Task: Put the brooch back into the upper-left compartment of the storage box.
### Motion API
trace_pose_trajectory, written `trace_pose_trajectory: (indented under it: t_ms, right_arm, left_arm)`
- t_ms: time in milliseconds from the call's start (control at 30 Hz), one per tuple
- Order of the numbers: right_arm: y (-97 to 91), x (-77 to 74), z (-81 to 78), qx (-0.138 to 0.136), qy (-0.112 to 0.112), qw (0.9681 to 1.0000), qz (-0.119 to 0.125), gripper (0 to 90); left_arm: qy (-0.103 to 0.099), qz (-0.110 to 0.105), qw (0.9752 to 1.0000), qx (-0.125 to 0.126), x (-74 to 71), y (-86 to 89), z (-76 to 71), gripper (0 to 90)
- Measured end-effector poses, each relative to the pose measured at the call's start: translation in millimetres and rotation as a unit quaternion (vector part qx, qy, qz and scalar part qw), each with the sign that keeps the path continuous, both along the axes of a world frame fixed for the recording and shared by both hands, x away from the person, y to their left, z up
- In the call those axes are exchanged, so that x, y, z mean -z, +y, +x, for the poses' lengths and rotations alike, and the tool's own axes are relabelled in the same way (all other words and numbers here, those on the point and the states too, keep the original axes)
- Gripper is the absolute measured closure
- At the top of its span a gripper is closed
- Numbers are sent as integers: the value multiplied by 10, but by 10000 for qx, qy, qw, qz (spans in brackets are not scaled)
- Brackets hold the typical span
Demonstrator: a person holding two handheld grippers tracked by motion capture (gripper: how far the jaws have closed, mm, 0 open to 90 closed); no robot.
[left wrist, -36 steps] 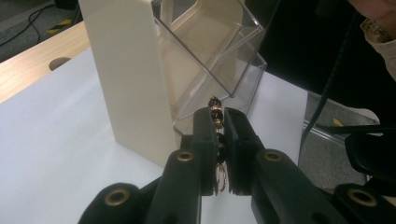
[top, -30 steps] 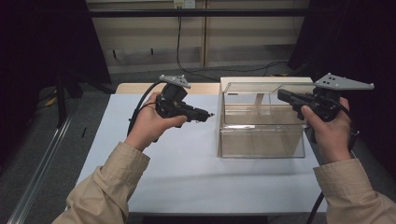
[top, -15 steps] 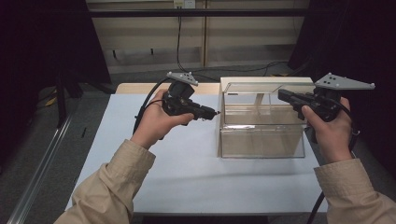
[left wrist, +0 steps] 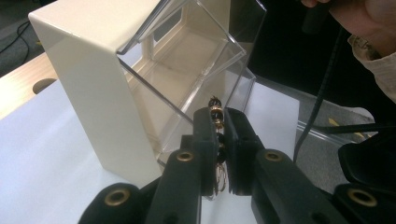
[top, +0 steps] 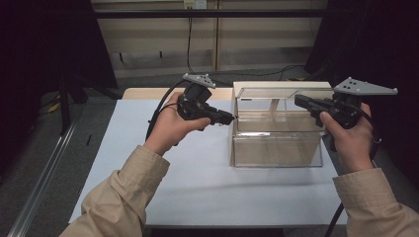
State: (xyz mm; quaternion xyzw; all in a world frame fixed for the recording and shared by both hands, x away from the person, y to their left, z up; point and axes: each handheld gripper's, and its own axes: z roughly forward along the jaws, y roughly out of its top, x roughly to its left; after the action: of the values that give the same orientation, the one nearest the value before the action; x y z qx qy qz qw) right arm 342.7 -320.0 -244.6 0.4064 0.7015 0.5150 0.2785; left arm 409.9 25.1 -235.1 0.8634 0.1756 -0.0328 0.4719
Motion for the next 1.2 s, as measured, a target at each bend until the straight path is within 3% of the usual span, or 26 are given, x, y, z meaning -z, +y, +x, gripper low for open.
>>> trace_pose_trajectory:
  t_ms: [1200]
  right_arm:
    - [-4, 20, 1, 6, 2, 10000, 18, 900]
  left_arm:
    - [-74, -63, 10000, 9, -43, -174, 34, 841]
